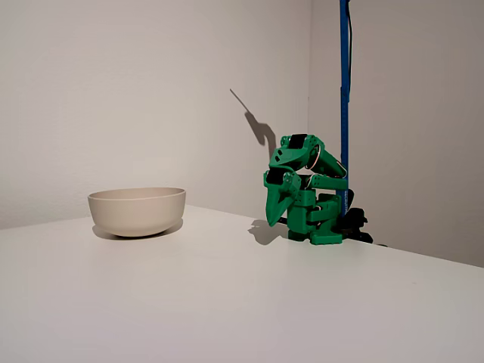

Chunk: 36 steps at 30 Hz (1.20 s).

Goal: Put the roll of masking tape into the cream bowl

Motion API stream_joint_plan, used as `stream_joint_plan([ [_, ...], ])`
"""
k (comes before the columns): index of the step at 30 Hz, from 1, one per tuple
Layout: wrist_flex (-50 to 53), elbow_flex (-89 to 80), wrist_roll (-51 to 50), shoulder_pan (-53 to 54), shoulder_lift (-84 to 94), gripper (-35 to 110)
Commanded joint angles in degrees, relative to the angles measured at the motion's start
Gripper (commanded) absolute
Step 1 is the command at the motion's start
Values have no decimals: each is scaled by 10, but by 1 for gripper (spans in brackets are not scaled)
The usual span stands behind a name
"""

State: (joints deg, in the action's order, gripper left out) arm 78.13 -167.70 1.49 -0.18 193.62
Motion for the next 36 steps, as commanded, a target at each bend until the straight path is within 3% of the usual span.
stream_joint_plan([
  [1, 4, 7, 4, -2, 6, -8],
  [10, 4, 7, 4, -1, 6, -2],
  [14, 4, 7, 4, -1, 6, -8],
  [36, -1, 6, -3, 3, 6, -8],
])
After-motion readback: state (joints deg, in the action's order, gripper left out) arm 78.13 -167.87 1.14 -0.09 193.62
